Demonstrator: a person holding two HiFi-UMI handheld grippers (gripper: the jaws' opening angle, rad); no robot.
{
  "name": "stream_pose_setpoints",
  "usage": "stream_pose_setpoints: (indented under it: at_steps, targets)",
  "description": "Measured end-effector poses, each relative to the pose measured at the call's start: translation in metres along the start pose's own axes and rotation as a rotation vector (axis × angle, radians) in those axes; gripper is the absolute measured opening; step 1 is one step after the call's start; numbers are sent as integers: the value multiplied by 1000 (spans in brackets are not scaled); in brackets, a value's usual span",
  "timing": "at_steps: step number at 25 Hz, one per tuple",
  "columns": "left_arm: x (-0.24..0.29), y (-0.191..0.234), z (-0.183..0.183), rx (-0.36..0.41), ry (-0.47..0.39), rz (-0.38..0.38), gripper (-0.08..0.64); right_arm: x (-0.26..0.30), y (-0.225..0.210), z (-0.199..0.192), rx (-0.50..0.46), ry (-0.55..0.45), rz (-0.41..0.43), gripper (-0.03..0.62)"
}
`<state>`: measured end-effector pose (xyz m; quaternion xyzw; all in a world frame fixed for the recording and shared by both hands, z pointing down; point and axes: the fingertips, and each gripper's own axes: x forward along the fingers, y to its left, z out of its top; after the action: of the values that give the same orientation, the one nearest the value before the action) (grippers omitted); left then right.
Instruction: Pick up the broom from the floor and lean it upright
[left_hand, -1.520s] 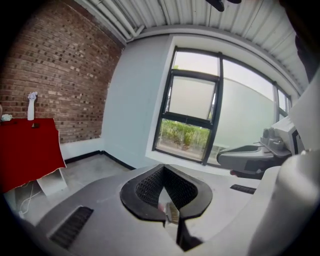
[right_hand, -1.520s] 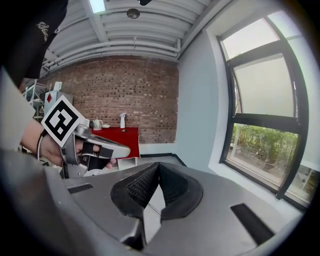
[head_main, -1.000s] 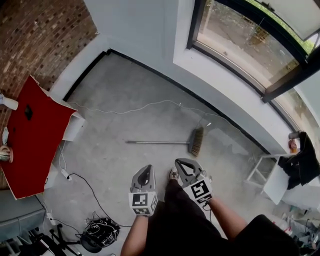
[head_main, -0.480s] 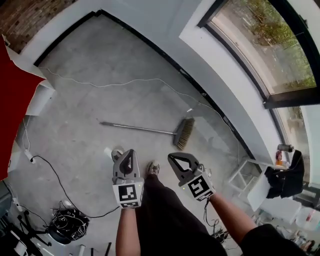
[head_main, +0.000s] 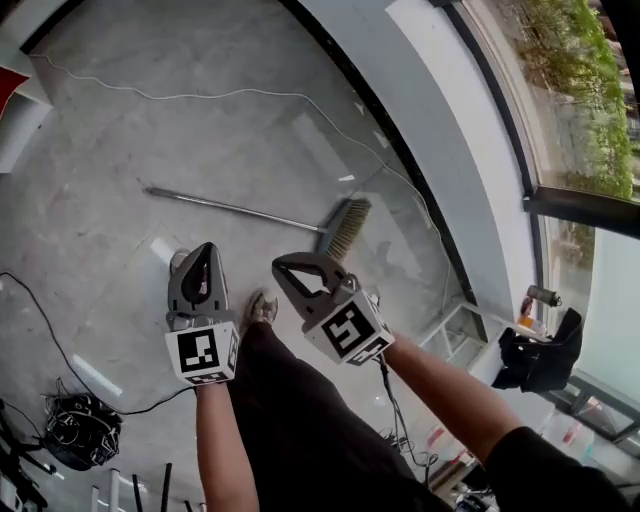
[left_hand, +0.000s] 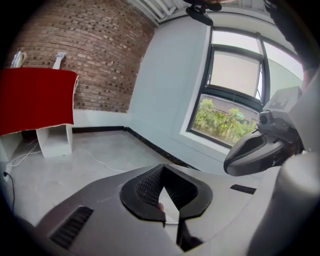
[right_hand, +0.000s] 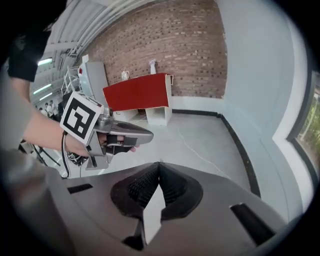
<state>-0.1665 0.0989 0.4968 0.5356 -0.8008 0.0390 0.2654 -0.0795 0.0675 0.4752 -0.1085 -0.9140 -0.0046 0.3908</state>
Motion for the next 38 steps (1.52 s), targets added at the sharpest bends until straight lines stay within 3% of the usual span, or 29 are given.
stream_pose_setpoints:
  at_steps: [2,7,20,24,27,30,34,38]
  targets:
    - [8,-3,-19,-15,20,10,5,6,-1,-16,46,23,28,8]
    - [27,-7,-52,-46,60,-12,5,16,-13,-52,77,89,-11,8]
    - [58,16,-119,-89,181,-35,5,82,-37,-82,128,161,-24,8]
    - [88,16,-124,-16,211,-65,5,115,-62,-108,183,140,-33,8]
    - [98,20,-122,-9,224,-105,5,146,-74,-137,207,151,-59,8]
    - [101,34,-146,4,302,-100,5,186,-84,-152,234,144,-67,8]
    - [110,56,-161,-24,375,-54,5,230,-85,-173,207,172,-46,8]
    - [122,64,-154,-12,389,-75,5,261,-88,-205,115,253,-32,8]
